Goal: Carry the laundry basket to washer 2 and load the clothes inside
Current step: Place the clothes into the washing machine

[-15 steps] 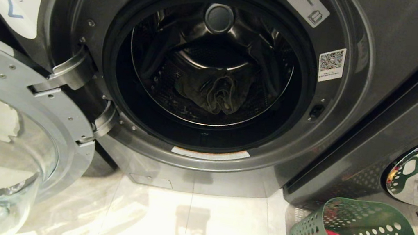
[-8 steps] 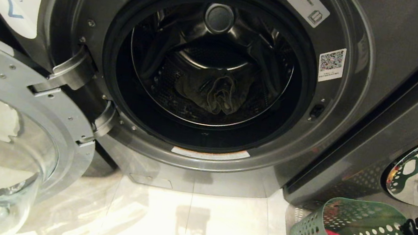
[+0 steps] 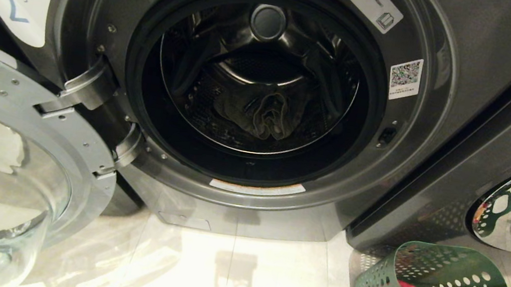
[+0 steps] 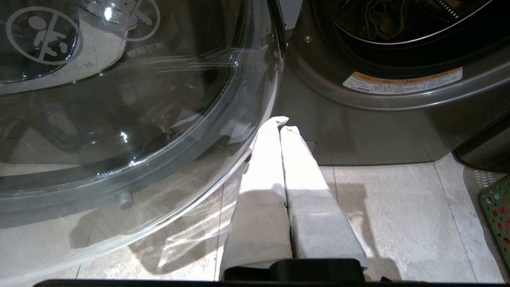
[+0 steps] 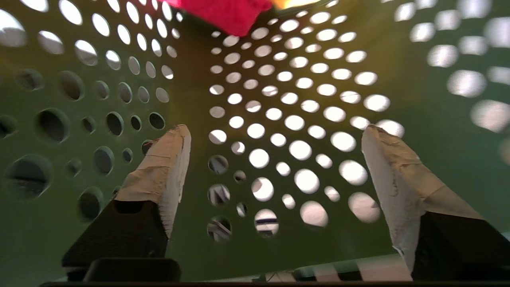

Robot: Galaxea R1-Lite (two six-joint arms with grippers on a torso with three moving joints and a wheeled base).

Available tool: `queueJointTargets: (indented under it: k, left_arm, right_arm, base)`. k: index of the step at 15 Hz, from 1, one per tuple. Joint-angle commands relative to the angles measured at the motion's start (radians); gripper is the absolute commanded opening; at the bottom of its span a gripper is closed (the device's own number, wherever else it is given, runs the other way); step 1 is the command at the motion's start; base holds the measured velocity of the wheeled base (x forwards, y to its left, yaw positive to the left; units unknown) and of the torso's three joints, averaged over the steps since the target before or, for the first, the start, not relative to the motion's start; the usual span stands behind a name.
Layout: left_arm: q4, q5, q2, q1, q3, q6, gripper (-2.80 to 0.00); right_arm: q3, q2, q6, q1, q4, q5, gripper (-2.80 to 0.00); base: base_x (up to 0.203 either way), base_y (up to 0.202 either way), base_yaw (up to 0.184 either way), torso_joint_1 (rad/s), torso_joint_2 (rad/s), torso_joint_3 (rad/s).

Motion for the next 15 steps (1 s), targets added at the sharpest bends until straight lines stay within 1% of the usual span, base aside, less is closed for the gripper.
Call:
queueJointTargets:
  k: [1,3,5,6,8,12,13,15]
  left_arm:
    - [-0.001,0.0,0.002,0.0,0.04,0.0,-2.8]
    - [-0.001,0.0,0.002,0.0,0.04,0.0,-2.8]
    - [-0.001,0.0,0.002,0.0,0.04,-0.001,-2.8]
    - [-0.001,0.0,0.002,0.0,0.04,-0.001,-2.8]
    - [-0.001,0.0,0.002,0.0,0.04,-0.001,-2.8]
    - [-0.001,0.0,0.002,0.0,0.04,-0.001,-2.8]
    - [-0.001,0.0,0.002,0.0,0.04,-0.001,-2.8]
    - [-0.001,0.0,0.002,0.0,0.04,-0.001,-2.8]
  right_arm:
    - [-0.012,0.175,-0.009,-0.002,-0.059,0.023,0.0]
    - [-0.047,0.277,-0.051,0.001,-0.129,0.043,0.0]
    - [-0.104,0.363,-0.113,0.002,-0.223,0.054,0.0]
    - [-0.141,0.393,-0.149,0.004,-0.244,0.066,0.0]
    - [-0.192,0.452,-0.206,0.008,-0.254,0.114,0.0]
    - [-0.279,0.528,-0.368,0.011,-0.264,0.22,0.0]
    - [-0.297,0.54,-0.412,0.011,-0.265,0.234,0.0]
    - [-0.335,0.571,-0.451,0.012,-0.264,0.238,0.0]
  base:
    - [0.0,0.0,0.0,0.0,0.0,0.0]
    - [0.0,0.0,0.0,0.0,0.0,0.0]
    - [0.0,0.0,0.0,0.0,0.0,0.0]
    - [0.0,0.0,0.0,0.0,0.0,0.0]
    - [0.0,0.0,0.0,0.0,0.0,0.0]
    - [0.0,0.0,0.0,0.0,0.0,0.0]
    - [0.0,0.0,0.0,0.0,0.0,0.0]
    - [0.0,0.0,0.0,0.0,0.0,0.0]
